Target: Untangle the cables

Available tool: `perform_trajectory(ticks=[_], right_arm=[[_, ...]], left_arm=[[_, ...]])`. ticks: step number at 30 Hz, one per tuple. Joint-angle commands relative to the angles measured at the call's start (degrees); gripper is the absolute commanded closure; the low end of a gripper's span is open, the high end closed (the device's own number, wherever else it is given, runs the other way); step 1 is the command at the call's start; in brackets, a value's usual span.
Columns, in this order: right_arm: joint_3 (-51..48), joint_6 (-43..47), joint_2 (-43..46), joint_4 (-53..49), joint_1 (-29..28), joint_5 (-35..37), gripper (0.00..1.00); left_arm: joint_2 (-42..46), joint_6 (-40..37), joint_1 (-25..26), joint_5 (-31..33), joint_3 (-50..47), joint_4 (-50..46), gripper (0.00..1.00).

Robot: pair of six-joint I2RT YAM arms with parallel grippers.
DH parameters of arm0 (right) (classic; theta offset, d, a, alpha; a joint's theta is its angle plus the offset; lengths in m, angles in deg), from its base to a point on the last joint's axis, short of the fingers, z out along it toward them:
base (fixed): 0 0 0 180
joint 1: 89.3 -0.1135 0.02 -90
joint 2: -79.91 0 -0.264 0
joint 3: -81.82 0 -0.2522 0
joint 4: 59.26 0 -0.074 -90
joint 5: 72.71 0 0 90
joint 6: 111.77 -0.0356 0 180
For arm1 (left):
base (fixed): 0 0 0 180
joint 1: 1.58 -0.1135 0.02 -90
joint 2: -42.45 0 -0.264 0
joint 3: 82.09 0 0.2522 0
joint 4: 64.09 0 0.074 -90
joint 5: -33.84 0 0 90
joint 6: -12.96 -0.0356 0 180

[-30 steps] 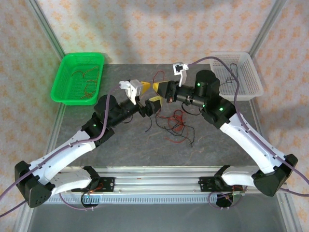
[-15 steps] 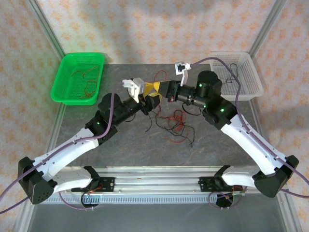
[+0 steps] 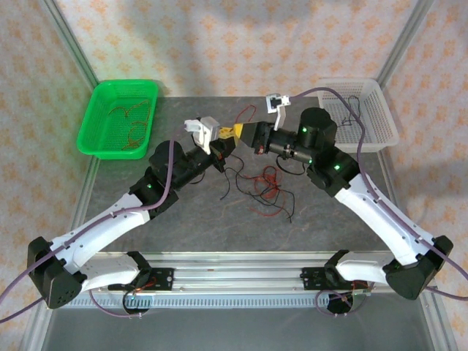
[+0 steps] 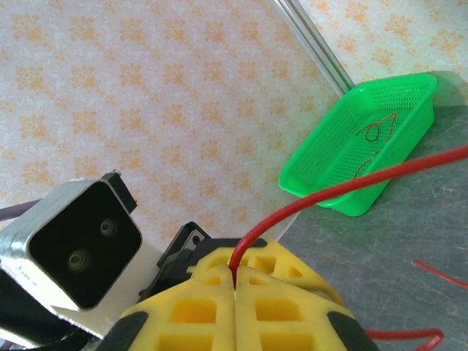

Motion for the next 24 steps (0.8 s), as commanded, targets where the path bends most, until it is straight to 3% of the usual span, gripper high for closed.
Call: perform_trajectory(ticks=[1, 6, 8, 14, 24], right_arm=[[-1.2, -0.5, 3.0, 1.2, -0.4, 1.7, 0.82], [-3.2, -0.2, 4.7, 0.3, -0.4, 5.9, 0.31], [-4.4, 0.0, 5.7, -0.1, -0.4, 7.7, 0.19], [-10.6, -0.9, 9.5, 0.3, -0.4, 12.3, 0.15], [-17.5, -0.3, 15.8, -3.5, -0.4, 17.6, 0.15]], left_arm=[[1.9, 1.7, -0.4, 5.0, 2.5, 0.3, 1.0], [3.0, 2.6, -0.4, 11.0, 4.8, -4.8, 1.0], [3.0, 3.1, -0.4, 14.3, 6.5, -7.8, 1.0], [1.5, 4.9, -1.9, 24.8, 14.2, -18.0, 1.0], [-7.3, 13.1, -12.2, 39.6, 33.7, -40.9, 1.0]])
